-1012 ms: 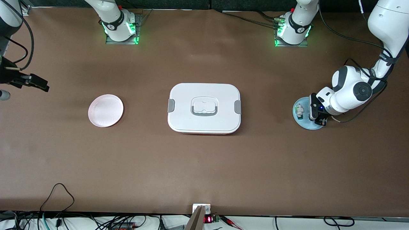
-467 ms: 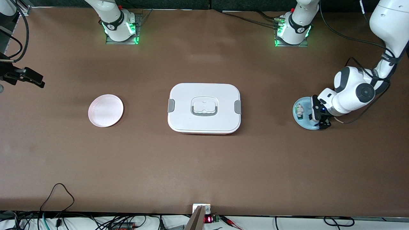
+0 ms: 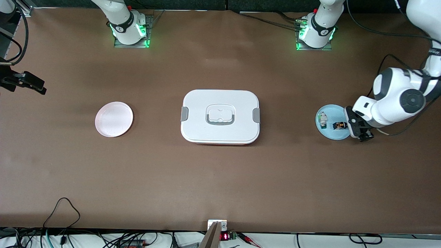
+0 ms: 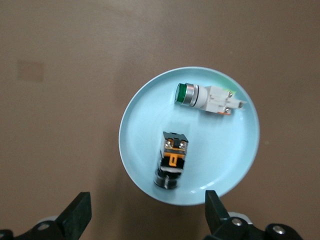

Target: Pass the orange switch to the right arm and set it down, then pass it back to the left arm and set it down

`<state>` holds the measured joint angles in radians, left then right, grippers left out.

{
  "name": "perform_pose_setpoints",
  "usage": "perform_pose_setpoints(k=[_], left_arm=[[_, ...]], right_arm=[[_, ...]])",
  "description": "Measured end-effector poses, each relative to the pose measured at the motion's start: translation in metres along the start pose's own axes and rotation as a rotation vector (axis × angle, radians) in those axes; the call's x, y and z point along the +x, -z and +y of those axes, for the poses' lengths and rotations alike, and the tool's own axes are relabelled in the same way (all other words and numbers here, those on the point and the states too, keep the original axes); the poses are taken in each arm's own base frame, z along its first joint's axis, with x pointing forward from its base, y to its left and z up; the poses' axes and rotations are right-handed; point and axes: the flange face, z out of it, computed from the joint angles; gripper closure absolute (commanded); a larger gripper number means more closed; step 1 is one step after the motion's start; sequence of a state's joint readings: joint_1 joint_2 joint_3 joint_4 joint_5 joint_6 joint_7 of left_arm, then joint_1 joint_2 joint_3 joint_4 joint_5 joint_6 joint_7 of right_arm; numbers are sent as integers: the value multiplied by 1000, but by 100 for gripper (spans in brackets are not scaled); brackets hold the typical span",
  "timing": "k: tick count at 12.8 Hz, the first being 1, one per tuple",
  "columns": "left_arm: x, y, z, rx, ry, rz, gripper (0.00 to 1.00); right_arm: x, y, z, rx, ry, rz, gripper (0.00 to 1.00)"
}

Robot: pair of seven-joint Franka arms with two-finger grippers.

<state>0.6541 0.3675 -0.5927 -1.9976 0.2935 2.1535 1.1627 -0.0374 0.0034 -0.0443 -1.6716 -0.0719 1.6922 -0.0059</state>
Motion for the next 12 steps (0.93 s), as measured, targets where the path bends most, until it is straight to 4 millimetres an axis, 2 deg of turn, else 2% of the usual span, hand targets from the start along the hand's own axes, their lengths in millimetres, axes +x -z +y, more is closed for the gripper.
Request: perform_pose_setpoints(k=[3,6,9,11,12], left_arm=[[1,48,2,-81,217,47,0],[-3,95,12,-108,373,71,0],[22,169,32,-72,450,39,0],[21,211,32,-12,507,61,0],[15,223,29,6,539,73,0]], right_arm=[[-2,-2,0,0,0,-23,0],[-3,-1,0,0,1,-30,0],[-3,-1,-2,0,3,-31,0],[-5,0,-2,0,3,-39,0],[-5,0,-1,0,3,-41,0]])
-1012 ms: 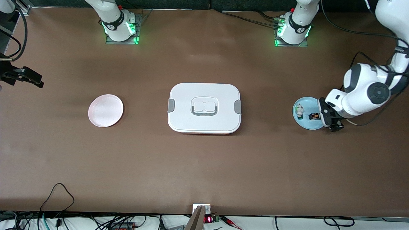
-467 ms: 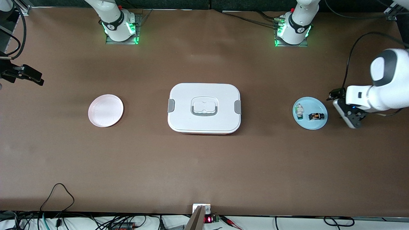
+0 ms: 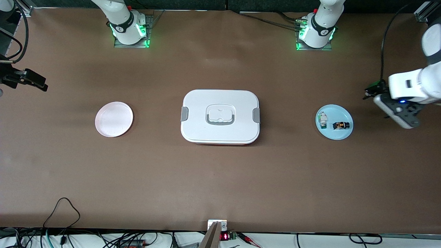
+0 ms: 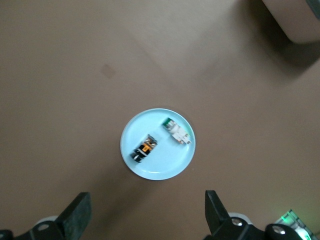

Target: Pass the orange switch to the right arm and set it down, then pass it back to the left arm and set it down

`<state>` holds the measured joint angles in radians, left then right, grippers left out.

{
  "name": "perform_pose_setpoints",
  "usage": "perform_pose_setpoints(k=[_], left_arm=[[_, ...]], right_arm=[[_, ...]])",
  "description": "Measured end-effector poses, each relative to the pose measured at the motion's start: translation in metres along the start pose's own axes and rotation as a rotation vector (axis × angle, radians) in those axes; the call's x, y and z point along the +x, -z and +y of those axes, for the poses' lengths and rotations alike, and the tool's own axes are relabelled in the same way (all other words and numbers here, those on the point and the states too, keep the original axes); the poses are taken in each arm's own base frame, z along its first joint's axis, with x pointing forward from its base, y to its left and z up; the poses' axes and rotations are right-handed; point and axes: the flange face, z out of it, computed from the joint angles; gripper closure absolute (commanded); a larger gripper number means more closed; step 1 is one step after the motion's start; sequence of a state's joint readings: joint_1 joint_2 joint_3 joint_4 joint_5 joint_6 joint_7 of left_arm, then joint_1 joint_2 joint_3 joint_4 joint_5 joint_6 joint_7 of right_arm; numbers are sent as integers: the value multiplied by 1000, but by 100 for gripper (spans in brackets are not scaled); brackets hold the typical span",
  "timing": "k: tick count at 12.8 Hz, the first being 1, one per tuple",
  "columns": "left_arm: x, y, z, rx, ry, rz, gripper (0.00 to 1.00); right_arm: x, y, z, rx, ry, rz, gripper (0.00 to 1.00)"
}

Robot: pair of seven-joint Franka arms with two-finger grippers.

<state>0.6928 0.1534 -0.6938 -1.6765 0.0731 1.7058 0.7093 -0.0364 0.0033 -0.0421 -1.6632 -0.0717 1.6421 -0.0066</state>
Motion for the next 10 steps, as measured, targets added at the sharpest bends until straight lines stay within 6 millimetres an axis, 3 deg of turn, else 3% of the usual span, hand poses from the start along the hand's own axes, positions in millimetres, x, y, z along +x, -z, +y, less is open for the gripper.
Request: perform_pose_setpoints(k=[3,5,8,10], left_arm=[[-9,25,-6,-4,139,-6,0],[-6,42,3,-9,256,-51,0],[0,51,12,-12,421,-56,0],[1,63,33,-14,600,-71,0]], right_arm=[[0,0,1,0,-2,-2,0],[0,0,2,0,-3,-3,0],[0,0,2,0,-4,-3,0],[0,0,2,0,-4,-3,0]])
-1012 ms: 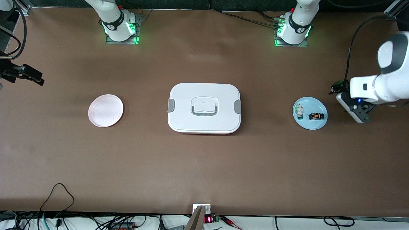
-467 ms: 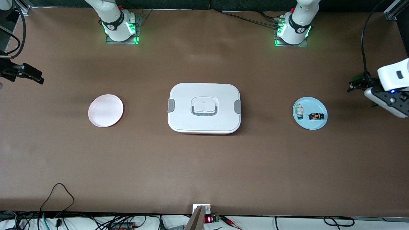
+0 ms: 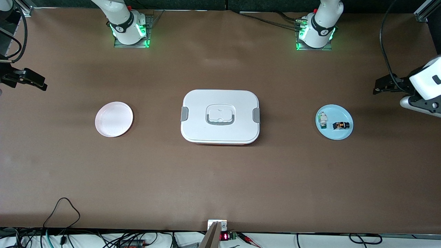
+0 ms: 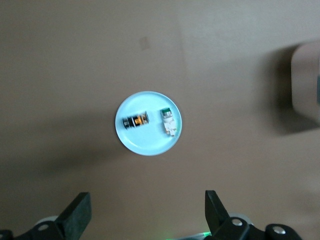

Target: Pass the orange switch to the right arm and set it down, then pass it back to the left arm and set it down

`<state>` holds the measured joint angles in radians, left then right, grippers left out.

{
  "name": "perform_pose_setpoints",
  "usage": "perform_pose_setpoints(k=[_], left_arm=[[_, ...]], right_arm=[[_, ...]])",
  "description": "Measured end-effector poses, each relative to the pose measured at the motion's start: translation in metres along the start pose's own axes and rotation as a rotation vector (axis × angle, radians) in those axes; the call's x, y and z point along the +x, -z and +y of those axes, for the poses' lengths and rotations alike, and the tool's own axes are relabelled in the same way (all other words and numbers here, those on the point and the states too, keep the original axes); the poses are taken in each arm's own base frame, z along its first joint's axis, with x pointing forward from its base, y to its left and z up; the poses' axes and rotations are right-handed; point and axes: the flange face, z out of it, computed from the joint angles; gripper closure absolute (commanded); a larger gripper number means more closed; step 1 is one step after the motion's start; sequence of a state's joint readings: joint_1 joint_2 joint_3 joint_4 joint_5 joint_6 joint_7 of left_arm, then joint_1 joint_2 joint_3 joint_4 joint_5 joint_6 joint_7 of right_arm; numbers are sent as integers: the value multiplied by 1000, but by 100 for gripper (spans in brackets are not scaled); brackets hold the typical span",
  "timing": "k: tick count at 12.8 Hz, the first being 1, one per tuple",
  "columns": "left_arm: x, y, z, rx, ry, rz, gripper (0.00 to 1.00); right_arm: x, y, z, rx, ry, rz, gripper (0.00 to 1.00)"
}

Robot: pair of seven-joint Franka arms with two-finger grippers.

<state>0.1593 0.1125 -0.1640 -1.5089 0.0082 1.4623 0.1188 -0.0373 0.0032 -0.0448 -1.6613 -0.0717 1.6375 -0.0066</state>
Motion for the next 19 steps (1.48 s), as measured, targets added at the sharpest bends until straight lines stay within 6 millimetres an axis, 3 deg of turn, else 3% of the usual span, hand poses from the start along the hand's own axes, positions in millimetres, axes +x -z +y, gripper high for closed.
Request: perform_pose_setpoints(k=[3,7,11,19], left_arm=[[-14,16,27,-7,101,10,0],[-26,11,18,-7,81,57,0],[-37,-2,-12,-6,-2,85,0],[-46,7,8,0,21,110,0]], right_arm=[[0,0,0,0,0,0,0],[0,0,0,0,-1,1,0],[0,2,1,0,-1,4,0],[-3,8,0,0,4,-14,0]])
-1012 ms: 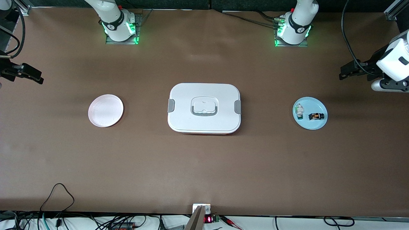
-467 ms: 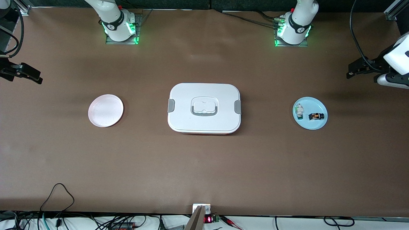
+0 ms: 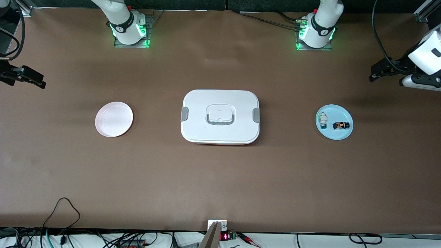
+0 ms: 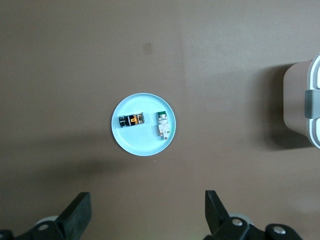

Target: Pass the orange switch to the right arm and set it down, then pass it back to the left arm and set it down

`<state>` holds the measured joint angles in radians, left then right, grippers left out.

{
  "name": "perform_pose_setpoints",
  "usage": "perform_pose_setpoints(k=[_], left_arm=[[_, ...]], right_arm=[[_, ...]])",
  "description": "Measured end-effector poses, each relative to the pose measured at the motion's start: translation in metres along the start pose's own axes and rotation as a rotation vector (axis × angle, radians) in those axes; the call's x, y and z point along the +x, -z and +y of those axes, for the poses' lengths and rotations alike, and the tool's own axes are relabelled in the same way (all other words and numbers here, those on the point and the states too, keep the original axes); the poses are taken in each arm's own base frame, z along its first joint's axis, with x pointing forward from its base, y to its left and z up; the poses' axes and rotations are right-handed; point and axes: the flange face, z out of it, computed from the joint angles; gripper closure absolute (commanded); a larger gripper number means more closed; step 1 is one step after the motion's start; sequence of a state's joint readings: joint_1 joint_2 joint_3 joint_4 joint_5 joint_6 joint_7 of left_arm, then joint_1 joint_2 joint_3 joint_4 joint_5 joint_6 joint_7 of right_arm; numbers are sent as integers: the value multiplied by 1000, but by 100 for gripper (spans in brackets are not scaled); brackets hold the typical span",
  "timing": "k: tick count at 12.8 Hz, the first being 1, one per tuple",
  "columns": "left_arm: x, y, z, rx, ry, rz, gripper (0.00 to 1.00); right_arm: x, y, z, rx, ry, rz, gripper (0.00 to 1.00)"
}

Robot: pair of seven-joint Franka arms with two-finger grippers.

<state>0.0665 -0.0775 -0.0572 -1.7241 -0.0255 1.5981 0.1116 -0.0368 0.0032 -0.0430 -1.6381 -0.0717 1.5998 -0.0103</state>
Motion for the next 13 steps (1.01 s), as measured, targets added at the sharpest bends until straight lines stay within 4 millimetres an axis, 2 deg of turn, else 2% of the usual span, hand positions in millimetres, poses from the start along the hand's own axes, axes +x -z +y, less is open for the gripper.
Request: perform_pose_setpoints(k=[4,13], left_arm=[[0,2,7,1,-5,3,0],[11,6,5,1,-3,13,0]], right_arm=[[-2,0,0,0,0,-14,0],[-4,1,-4,0,8,-31,0]])
